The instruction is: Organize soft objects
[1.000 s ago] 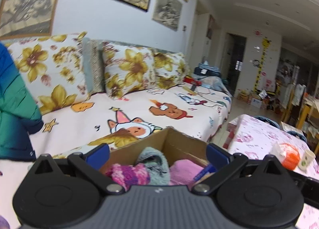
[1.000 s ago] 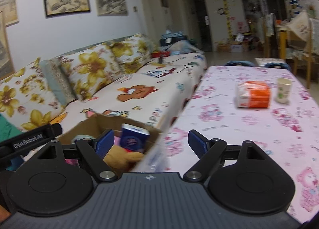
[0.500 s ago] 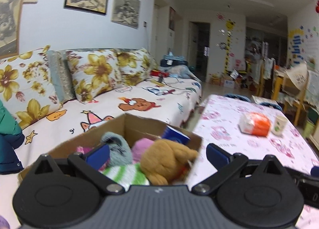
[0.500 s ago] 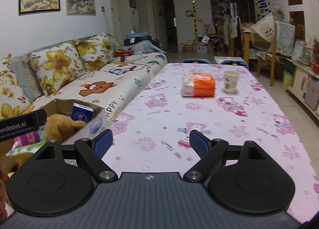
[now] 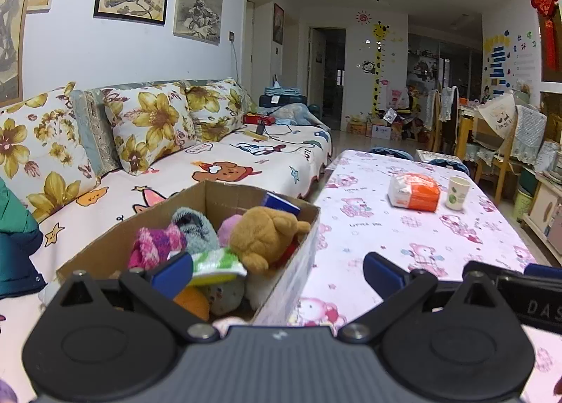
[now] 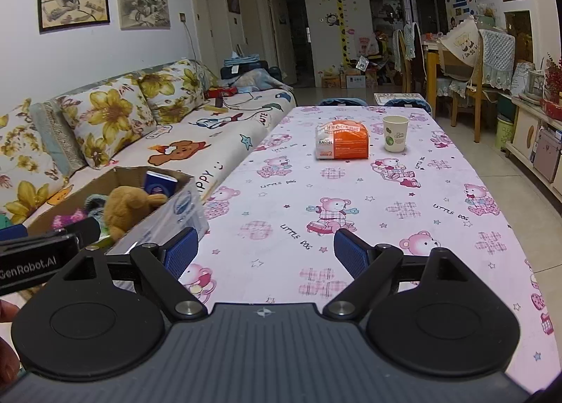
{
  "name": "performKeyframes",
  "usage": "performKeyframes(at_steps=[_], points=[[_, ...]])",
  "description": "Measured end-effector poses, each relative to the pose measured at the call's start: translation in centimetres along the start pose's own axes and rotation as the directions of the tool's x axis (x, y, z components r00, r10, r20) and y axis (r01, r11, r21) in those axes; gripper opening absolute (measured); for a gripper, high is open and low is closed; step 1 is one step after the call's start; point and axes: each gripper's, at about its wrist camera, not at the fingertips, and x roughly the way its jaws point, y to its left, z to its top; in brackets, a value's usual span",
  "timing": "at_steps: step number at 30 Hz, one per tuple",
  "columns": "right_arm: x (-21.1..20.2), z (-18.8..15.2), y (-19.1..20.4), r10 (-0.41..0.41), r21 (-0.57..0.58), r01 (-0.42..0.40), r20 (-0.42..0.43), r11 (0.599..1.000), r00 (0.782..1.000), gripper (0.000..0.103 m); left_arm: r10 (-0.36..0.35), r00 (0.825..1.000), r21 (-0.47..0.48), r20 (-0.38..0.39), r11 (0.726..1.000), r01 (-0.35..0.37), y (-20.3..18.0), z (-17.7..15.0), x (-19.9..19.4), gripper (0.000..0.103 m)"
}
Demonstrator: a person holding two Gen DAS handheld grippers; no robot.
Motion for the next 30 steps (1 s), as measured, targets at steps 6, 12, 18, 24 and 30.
performKeyframes(at_steps=[6,12,18,24,30], points=[[-2.2,-0.4,0.6,0.03,-0.007,-0.03,0.007,1.0,1.0,0.103,0.006,1.0,-0.009,0.014,1.0,-0.006,1.0,-0.4,-2.6,0.102],[-3.5,-0.6,1.6,0.052,-0.042,-0.051,0.028,0.998,0.998,0.103,0.014,0.999,-0.003,0.039,1.0,-0.014,1.8,-0.3,-4.9,0.102],[-4.1,-0.7,1.9,0.065,-0.049,-0.062,0.045,0.997,0.997,0.103,0.016,0.997,0.009,0.071,1.0,-0.016,2.3,-0.3,-6.9,0.102],[-4.4,-0.8,2.2,0.072,-0.064,-0.068,0.056,0.996,0.996,0.103,0.022,0.996,-0.002,0.089,1.0,-0.022,3.0,-0.5,-7.8,0.102],[-4.2,-1.1,2.8,0.072,-0.076,-0.067,0.062,0.995,0.995,0.103,0.025,0.995,-0.005,0.1,1.0,-0.024,4.0,-0.9,-8.3,0.102]])
